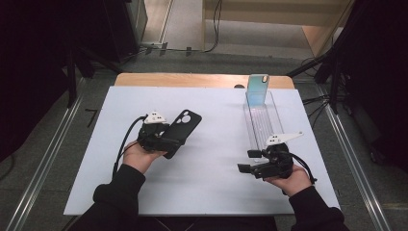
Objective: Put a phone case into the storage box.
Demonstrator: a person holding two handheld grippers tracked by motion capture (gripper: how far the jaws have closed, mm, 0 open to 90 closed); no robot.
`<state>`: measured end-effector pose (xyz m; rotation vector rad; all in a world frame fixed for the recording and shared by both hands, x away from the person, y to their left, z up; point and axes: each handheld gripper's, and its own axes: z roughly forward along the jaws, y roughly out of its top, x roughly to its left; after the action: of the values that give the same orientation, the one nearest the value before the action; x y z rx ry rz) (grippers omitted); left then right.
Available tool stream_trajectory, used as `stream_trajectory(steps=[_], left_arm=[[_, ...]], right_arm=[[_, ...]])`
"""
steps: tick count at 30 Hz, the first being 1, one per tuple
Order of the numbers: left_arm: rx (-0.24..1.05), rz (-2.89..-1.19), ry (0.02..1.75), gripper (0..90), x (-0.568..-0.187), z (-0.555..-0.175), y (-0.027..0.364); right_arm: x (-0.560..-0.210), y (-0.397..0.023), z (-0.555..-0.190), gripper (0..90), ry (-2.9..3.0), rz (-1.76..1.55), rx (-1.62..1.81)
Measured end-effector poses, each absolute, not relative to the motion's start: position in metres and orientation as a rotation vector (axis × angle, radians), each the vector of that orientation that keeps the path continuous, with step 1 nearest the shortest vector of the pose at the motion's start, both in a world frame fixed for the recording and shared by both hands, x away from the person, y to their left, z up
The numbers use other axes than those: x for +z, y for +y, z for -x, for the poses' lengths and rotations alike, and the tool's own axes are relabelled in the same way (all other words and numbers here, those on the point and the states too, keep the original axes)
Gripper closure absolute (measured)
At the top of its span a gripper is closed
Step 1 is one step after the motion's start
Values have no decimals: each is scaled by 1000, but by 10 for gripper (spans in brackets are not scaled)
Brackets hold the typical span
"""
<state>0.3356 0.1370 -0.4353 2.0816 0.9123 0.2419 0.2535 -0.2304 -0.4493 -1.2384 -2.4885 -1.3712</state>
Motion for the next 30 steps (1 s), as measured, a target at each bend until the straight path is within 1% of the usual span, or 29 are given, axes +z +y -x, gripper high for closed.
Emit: stream_trajectory(steps=[4,6,12,23,27,30], left_arm=[[232,-2080,894,151,-435,-326,129],[206,-2064,887,151,-435,-322,127],[202,-2047,872,151,-437,-309,119],[251,-2000,859,151,-442,-294,110],[289,-1983,846,151,-443,-290,109],[288,-1972,839,151,-446,-289,108]], right_arm=[[-447,-228,-253,211,-2474,1257,-1367],[-446,-226,-252,212,-2491,1267,-1360],[-442,-223,-251,213,-2501,1262,-1361],[-433,-213,-250,216,-2529,1285,-1374],[-428,-209,-252,216,-2520,1296,-1390],[-424,-207,-255,216,-2502,1309,-1406]])
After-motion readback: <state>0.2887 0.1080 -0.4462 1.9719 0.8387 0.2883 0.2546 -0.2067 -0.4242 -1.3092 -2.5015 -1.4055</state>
